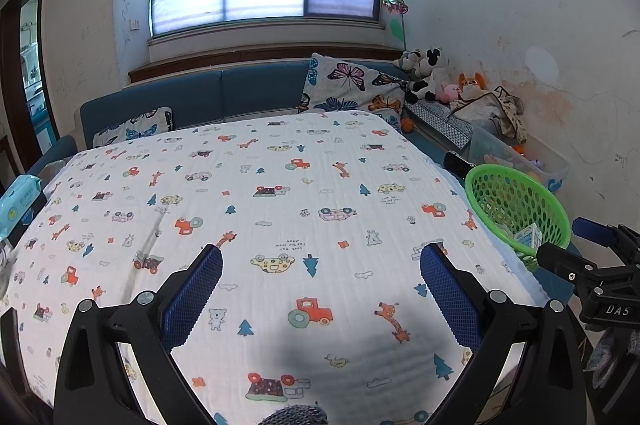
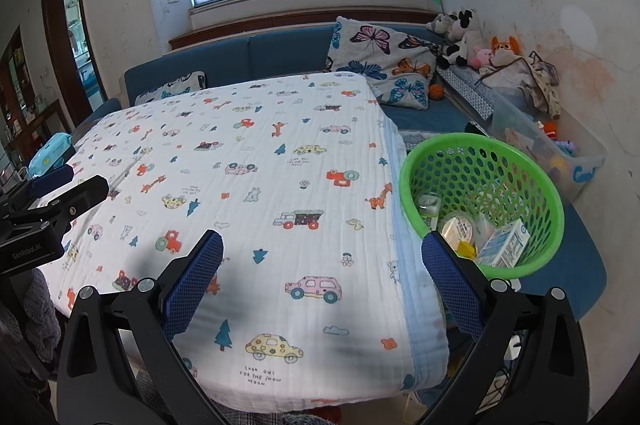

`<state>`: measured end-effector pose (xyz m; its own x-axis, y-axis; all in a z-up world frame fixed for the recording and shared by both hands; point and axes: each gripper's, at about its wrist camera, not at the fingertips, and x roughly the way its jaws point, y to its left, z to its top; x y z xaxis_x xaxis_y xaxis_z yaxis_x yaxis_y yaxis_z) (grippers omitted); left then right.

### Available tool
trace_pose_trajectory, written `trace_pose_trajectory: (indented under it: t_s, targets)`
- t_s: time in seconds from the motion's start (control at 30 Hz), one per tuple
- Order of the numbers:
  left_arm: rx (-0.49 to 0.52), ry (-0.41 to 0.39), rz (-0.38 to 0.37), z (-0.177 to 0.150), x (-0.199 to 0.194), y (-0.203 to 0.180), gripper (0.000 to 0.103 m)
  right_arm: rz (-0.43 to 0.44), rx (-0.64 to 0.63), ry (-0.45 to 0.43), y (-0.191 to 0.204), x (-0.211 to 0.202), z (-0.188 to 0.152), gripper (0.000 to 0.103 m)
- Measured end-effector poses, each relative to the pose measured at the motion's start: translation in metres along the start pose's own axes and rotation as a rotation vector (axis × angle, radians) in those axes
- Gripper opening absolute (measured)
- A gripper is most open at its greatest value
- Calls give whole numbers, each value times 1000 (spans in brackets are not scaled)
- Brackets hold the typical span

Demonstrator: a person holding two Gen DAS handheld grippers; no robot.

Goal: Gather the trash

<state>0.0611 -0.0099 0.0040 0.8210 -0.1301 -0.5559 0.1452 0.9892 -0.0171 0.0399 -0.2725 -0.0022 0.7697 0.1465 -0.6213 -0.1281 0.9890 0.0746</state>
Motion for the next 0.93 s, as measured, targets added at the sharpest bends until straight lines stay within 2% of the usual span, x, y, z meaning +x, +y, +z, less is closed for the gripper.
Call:
trace_pose_trajectory:
  t_s: [0.93]
  targets:
    - [-12,7,-6,-4,4,1,96,8,5,7,4,7,-4,99]
